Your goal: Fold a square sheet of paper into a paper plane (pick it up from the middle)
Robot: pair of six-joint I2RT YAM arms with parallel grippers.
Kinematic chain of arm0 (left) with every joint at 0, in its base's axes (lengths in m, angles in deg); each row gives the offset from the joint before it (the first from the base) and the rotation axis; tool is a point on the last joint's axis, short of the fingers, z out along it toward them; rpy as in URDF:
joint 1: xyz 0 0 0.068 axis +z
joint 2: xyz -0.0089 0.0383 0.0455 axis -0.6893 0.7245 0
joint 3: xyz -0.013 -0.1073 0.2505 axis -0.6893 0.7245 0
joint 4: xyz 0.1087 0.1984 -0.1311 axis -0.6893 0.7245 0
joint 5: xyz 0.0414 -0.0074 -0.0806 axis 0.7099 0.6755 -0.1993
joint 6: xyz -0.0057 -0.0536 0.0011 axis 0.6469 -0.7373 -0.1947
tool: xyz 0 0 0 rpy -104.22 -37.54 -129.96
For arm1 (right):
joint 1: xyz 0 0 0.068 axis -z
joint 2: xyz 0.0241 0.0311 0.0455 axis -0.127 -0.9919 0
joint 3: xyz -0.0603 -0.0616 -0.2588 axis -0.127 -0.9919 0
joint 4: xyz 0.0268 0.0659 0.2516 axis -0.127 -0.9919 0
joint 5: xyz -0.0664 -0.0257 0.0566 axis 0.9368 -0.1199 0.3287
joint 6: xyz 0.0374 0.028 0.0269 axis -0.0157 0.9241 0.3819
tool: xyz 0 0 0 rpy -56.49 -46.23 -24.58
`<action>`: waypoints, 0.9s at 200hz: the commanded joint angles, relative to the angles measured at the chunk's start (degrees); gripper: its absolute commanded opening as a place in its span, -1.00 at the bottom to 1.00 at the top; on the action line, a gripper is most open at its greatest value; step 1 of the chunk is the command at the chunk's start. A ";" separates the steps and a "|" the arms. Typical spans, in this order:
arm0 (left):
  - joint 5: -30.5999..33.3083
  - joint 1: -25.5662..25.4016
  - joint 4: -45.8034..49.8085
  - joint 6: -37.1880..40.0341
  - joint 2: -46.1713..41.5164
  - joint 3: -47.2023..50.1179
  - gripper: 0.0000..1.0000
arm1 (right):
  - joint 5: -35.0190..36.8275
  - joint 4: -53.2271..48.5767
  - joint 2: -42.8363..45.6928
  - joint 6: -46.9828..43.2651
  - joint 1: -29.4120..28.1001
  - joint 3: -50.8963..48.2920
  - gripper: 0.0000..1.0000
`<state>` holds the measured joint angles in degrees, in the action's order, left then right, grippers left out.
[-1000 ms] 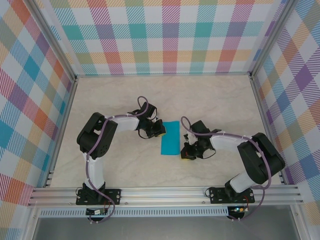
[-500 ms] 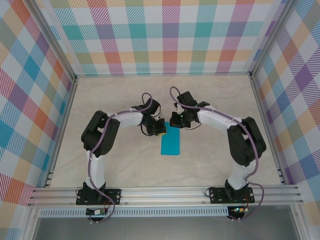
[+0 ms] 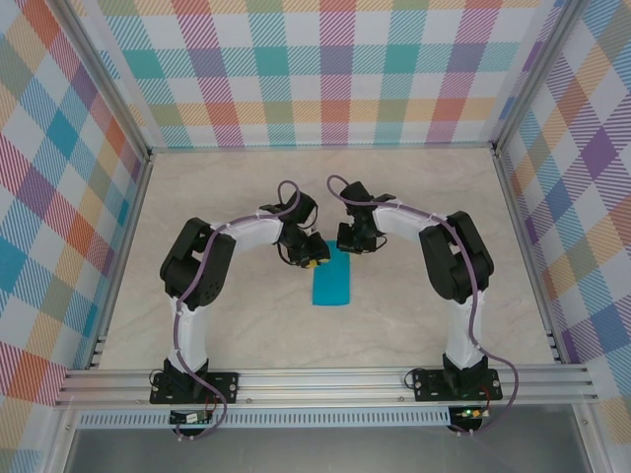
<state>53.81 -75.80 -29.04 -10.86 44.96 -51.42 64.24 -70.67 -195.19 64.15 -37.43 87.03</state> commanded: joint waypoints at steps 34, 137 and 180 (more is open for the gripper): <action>0.74 -0.62 4.00 -1.13 -4.71 -1.52 -0.40 | 15.89 -11.02 2.03 9.77 3.64 -2.03 -1.00; 4.61 -3.08 4.18 -2.05 -8.61 -0.93 -0.40 | -7.33 1.07 8.87 3.47 3.56 -3.06 -1.00; 7.90 -3.63 4.27 -3.46 -10.58 0.00 -0.38 | -8.43 -0.65 3.05 2.12 3.96 0.43 -1.00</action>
<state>59.18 -79.08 -26.31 -12.93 38.18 -51.42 59.41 -71.06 -188.99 68.55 -33.58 85.47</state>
